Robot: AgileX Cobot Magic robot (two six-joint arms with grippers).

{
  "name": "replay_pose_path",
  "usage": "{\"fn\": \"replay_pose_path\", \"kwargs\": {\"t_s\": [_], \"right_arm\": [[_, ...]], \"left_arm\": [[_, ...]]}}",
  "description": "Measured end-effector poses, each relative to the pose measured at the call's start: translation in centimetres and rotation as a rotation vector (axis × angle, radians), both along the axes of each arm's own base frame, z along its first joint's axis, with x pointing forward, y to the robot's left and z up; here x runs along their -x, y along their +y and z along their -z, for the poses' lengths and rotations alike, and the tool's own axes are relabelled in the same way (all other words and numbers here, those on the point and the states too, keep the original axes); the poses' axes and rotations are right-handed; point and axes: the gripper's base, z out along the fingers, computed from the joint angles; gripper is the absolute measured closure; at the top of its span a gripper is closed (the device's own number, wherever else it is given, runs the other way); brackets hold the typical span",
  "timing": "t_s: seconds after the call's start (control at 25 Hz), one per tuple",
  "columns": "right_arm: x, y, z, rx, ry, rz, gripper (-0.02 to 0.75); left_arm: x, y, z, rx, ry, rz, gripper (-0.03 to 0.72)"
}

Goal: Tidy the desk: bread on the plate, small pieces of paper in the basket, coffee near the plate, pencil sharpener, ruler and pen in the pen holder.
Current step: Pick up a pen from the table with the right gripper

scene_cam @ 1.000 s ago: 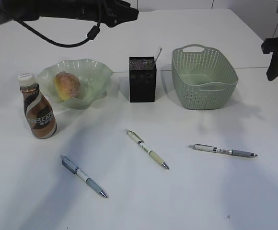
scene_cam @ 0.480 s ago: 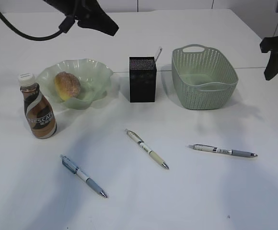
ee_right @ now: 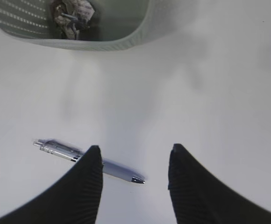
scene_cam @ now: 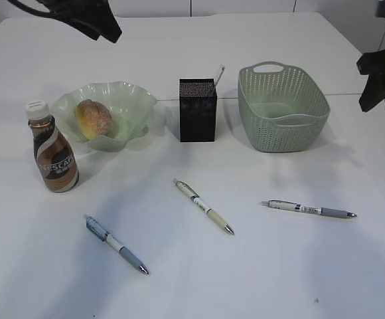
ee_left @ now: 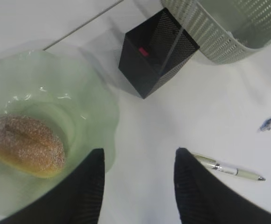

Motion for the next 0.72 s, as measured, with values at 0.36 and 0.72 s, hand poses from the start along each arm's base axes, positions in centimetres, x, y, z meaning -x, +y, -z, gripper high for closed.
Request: {"fn": "replay_pose_path", "kwargs": {"t_s": [0.36,0.72], "right_arm": [[0.0,0.8,-0.1,-0.07,-0.007,-0.064,0.368],[0.1,2.6,-0.2,-0.107,-0.01,-0.177,0.368]], "left_arm": [[3.2,0.7,-5.5,0.112,-0.006,-0.2,0.347],[9.4,-0.5,-9.5,0.065,-0.074,-0.157,0.347]]}}
